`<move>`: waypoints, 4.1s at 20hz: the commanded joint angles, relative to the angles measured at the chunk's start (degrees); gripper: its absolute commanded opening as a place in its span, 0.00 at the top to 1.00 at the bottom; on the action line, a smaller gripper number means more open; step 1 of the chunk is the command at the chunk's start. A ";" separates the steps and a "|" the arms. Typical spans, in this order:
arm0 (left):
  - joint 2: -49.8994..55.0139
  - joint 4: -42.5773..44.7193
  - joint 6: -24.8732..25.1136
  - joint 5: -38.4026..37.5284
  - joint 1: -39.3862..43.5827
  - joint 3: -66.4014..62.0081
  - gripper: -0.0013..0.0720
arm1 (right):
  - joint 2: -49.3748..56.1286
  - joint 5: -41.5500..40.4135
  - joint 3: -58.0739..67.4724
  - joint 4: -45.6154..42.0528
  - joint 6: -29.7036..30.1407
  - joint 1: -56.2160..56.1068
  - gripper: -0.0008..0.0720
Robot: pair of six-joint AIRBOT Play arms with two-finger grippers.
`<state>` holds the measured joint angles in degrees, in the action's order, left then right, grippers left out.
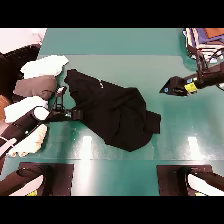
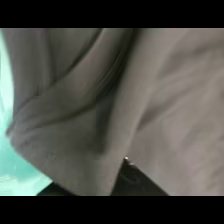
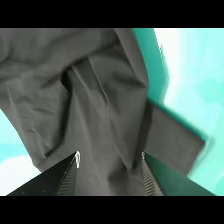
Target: Fold the shirts.
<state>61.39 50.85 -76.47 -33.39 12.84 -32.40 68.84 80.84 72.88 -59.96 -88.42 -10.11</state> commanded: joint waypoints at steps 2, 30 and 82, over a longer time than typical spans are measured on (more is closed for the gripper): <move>0.44 1.68 0.46 -6.19 -2.12 -6.64 0.95 | -4.83 -0.31 -11.32 -0.28 -1.22 3.69 0.37; -16.48 6.08 -1.51 -24.26 -19.12 -47.69 0.95 | -16.74 -6.19 -0.17 4.00 1.07 11.32 0.97; 25.68 0.07 2.93 -28.74 -20.74 -60.54 0.95 | 18.75 -6.62 25.97 -8.48 2.91 13.03 0.97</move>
<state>90.61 50.17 -72.82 -63.53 -7.86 -92.88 91.48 77.78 100.92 -68.38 -85.45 2.76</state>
